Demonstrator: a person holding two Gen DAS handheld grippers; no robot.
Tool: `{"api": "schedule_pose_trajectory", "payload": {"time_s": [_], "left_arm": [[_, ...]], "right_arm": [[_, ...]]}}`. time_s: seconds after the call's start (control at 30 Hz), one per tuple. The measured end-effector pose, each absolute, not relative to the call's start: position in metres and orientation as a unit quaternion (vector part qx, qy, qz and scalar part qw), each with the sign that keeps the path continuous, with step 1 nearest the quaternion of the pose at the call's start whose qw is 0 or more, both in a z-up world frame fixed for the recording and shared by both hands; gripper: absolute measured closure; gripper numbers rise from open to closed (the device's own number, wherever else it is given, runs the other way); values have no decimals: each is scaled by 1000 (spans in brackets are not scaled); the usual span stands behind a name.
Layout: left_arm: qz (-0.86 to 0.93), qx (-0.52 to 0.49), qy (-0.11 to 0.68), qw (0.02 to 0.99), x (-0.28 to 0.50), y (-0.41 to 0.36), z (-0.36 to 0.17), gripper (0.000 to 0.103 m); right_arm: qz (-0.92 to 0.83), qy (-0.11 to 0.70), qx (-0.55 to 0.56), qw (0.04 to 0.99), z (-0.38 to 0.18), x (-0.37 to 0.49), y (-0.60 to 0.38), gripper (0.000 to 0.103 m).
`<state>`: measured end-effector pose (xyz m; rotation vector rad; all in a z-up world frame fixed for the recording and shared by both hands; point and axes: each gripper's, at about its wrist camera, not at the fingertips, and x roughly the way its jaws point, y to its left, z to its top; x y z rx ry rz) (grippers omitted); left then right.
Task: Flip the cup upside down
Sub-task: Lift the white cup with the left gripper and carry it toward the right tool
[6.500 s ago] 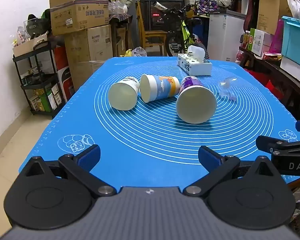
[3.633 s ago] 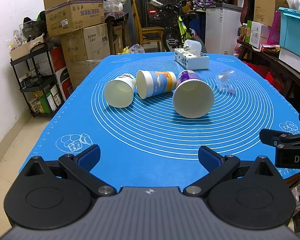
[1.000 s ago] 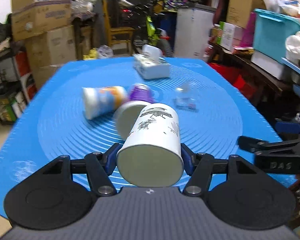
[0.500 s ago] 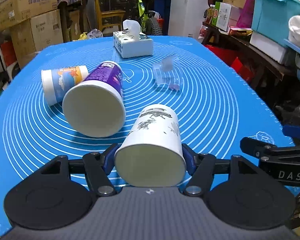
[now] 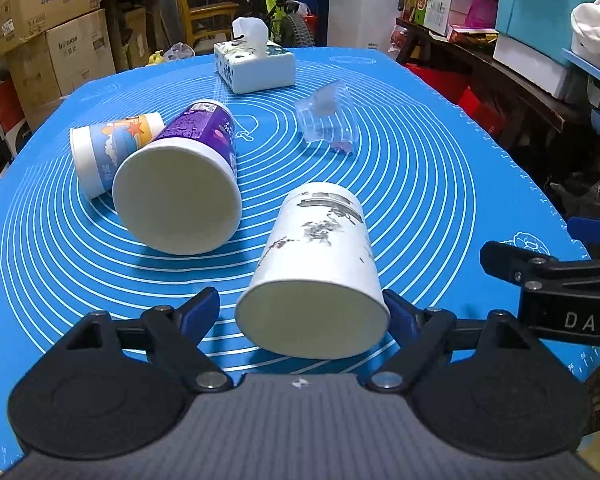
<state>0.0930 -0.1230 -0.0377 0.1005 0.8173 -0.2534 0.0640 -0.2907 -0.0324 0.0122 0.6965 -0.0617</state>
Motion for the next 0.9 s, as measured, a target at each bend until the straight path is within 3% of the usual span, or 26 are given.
{"api": "schedule_pose_trajectory", "payload": {"time_s": [0.53, 0.9], "left_arm": [[-128, 29, 361, 923, 67, -92, -4, 12], [-67, 11, 326, 943, 74, -28, 1, 10]], "right_arm": [[-13, 321, 24, 947, -2, 61, -284, 3], [70, 376, 37, 923, 15, 104, -229, 3]]}}
